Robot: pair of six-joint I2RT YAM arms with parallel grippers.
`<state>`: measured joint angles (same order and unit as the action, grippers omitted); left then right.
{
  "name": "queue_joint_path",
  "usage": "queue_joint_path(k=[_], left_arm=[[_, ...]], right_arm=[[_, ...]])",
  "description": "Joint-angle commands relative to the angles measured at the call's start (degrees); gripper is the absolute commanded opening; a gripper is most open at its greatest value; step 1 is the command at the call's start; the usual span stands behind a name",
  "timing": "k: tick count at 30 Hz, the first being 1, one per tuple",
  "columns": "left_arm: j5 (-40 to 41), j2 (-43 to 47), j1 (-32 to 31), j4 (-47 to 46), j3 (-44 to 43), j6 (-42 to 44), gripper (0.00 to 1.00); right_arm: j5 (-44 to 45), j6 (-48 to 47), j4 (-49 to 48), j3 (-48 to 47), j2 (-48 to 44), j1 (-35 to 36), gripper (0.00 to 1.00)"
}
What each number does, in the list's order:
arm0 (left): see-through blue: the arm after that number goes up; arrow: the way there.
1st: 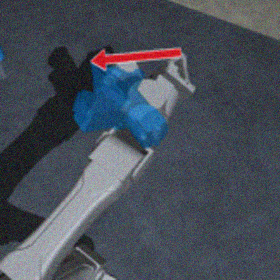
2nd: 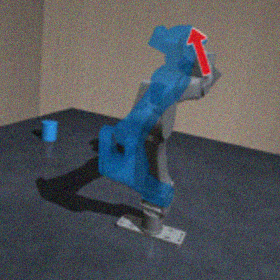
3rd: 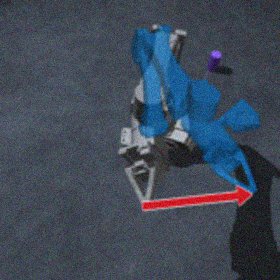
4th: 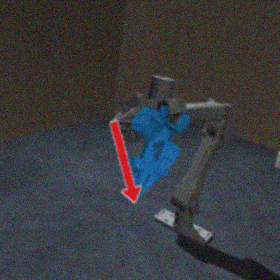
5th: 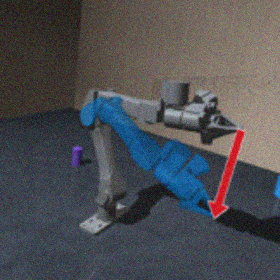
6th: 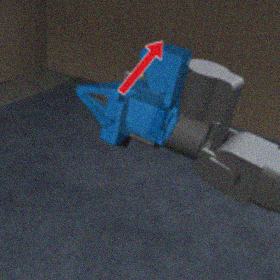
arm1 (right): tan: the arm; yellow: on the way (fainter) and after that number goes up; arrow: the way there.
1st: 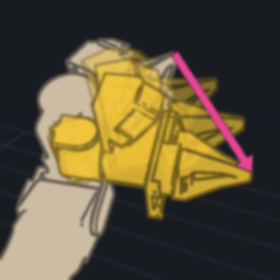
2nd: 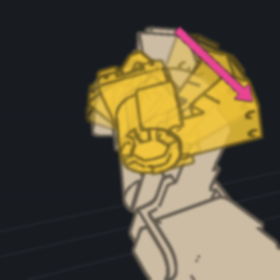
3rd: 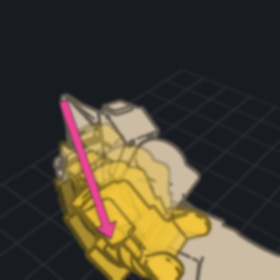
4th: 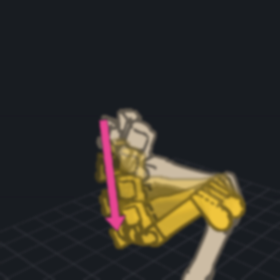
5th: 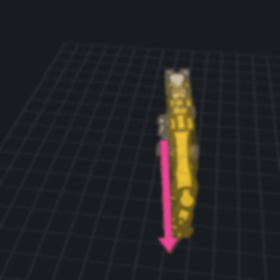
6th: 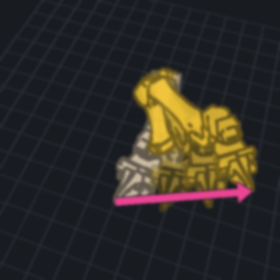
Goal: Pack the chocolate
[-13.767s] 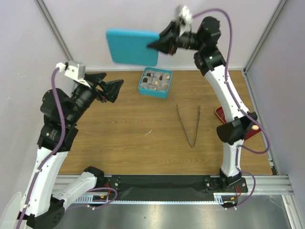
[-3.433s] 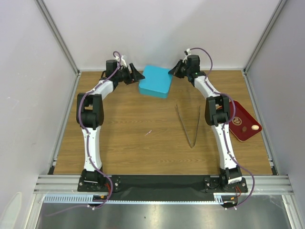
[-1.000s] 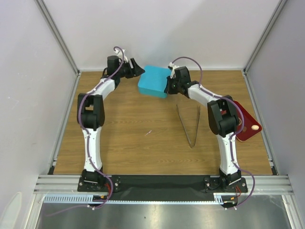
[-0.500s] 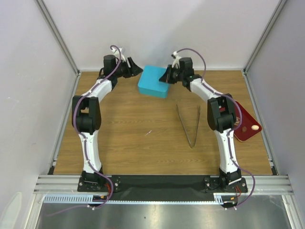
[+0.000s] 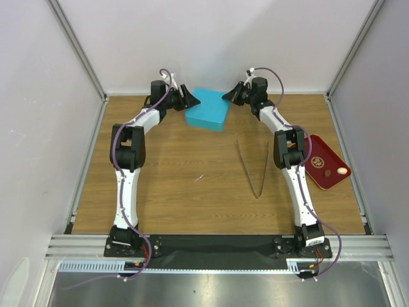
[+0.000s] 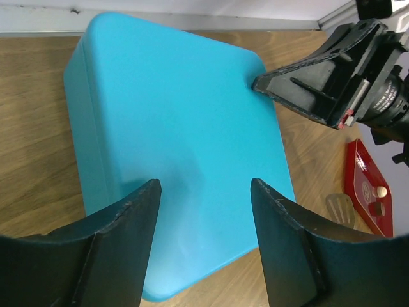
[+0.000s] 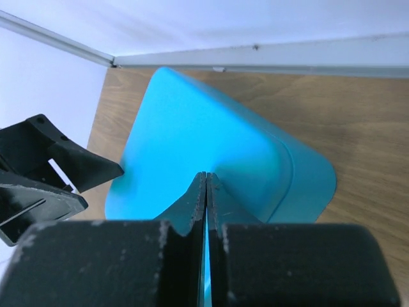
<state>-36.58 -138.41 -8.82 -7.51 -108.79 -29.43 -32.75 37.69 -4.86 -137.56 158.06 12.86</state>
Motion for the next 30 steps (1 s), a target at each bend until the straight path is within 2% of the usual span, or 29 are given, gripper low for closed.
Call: queue_joint_path(k=[1,7,10,14,16,18,24,30], left_arm=[[0.1,-1.6,-0.59,2.41,-2.39,1.65,0.65],[0.81,-1.6,-0.67,3.02,-3.09,2.1,0.66],[0.54,-1.95,-0.76,3.03,-3.79,1.75,0.66],[0.72,-2.13,-1.11,3.73,-4.32,2.01,0.66],[0.81,-2.22,-1.11,3.64,-4.41,1.92,0.66],[0.72,-2.3,-1.2,3.55,-4.76,1.74,0.66],[0.89,-2.65,-1.38,4.43,-5.81,1.74,0.66],[1.16,-3.36,-1.38,5.13,-6.08,1.92,0.66]], right_arm=[[3.57,-2.18,4.25,1.39,-1.07,0.58,0.0],[4.02,-5.08,2.32,2.65,-5.65,0.32,0.0],[-0.11,-3.42,-4.25,2.73,-7.67,0.23,0.0],[-2.93,1.59,-12.87,4.84,-10.05,0.23,0.0],[-4.33,5.89,-19.17,5.19,-9.61,0.15,0.0],[-5.39,8.87,-20.97,3.71,-7.6,-0.03,0.0],[-1.27,8.1,-10.89,-0.69,0.48,-0.64,0.0],[0.76,6.6,-2.87,-0.43,3.75,-1.52,0.0]])
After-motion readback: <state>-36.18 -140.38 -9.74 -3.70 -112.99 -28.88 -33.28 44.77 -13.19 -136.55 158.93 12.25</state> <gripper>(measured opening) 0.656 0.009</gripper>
